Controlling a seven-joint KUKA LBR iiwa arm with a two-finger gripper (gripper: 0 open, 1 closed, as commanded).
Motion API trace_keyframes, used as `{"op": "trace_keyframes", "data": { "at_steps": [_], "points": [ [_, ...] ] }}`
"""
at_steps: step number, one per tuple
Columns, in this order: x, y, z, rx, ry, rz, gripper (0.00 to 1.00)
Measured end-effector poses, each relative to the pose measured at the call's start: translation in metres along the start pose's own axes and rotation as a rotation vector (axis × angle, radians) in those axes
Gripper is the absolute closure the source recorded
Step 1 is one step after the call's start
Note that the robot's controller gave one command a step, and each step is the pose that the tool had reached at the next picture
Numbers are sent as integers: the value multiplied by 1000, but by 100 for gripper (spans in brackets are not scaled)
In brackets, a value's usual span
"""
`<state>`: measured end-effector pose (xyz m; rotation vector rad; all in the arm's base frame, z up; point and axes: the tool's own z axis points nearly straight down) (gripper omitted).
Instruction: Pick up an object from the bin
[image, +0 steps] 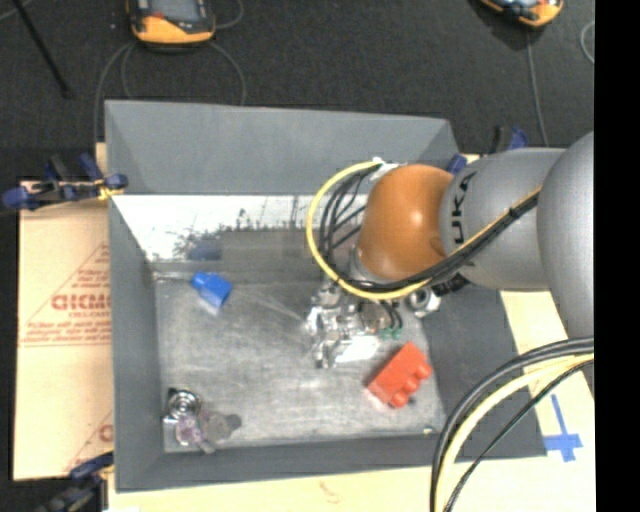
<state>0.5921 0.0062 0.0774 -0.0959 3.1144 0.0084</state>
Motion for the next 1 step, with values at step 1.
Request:
{"op": "trace_keyframes", "data": {
  "at_steps": [1],
  "points": [
    [14,-9,-140,7,18,-65,100]
  ]
}}
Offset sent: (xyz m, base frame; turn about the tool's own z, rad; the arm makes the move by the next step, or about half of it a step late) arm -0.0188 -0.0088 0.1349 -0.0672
